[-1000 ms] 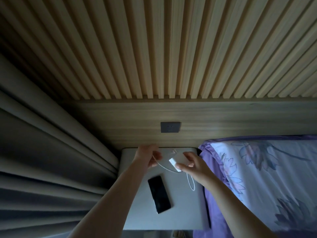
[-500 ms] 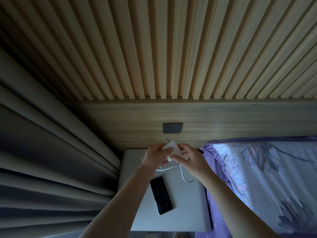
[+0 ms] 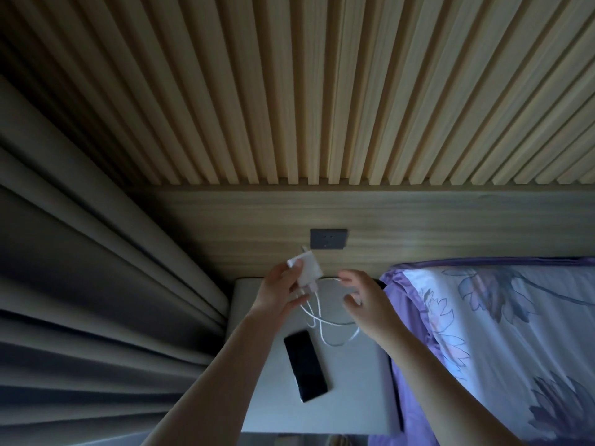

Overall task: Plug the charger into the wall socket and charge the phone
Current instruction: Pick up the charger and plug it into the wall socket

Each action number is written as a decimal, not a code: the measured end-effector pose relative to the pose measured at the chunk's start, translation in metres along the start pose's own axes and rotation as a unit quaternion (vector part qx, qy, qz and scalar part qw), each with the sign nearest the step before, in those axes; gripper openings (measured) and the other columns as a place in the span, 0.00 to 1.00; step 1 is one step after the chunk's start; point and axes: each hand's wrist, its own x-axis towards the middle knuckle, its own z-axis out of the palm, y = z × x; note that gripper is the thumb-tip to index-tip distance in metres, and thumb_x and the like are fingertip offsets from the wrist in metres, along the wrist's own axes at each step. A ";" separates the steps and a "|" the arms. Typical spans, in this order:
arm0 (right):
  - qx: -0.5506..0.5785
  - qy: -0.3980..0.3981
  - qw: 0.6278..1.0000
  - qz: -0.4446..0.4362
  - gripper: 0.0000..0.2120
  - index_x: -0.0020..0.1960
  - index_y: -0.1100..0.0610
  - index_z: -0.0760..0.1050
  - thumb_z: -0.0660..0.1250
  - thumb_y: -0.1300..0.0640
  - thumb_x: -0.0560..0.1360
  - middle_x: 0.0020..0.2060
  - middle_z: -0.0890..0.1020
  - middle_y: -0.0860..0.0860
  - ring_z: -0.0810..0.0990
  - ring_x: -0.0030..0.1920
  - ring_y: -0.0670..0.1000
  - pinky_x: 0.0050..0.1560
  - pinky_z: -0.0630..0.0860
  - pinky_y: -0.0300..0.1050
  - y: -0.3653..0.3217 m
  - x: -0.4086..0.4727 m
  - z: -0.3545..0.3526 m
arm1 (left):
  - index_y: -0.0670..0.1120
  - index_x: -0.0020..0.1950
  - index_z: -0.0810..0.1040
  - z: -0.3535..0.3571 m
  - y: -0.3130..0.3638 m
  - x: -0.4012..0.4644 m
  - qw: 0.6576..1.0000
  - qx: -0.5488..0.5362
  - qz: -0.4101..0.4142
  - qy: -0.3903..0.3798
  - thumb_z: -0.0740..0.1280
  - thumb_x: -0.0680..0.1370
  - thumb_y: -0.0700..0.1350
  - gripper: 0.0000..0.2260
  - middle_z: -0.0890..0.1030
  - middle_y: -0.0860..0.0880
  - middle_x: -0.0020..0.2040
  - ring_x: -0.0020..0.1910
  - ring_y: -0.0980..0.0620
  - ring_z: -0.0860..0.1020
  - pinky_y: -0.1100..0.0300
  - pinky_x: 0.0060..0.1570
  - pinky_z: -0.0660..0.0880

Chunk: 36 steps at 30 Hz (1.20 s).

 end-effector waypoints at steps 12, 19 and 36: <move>0.223 0.020 0.967 0.121 0.18 0.43 0.53 0.73 0.75 0.43 0.64 0.37 0.82 0.52 0.80 0.37 0.52 0.42 0.78 0.52 -0.024 0.013 0.017 | 0.52 0.66 0.73 0.009 -0.021 -0.015 0.986 0.109 0.015 -0.126 0.65 0.72 0.62 0.25 0.83 0.53 0.50 0.48 0.54 0.81 0.50 0.60 0.68; 0.306 0.079 0.938 0.144 0.19 0.47 0.59 0.68 0.77 0.57 0.67 0.37 0.75 0.51 0.77 0.34 0.47 0.45 0.80 0.53 -0.020 0.023 0.018 | 0.56 0.54 0.82 0.000 -0.051 -0.015 0.964 0.236 -0.039 -0.113 0.50 0.79 0.65 0.23 0.86 0.43 0.44 0.53 0.50 0.83 0.56 0.63 0.70; 0.301 0.056 0.944 0.120 0.20 0.44 0.53 0.62 0.75 0.56 0.69 0.42 0.74 0.55 0.78 0.36 0.48 0.29 0.77 0.41 0.036 0.063 0.034 | 0.55 0.40 0.78 -0.070 -0.119 0.055 0.877 0.470 -0.020 -0.095 0.72 0.73 0.41 0.09 0.79 0.55 0.29 0.26 0.63 0.76 0.63 0.30 0.76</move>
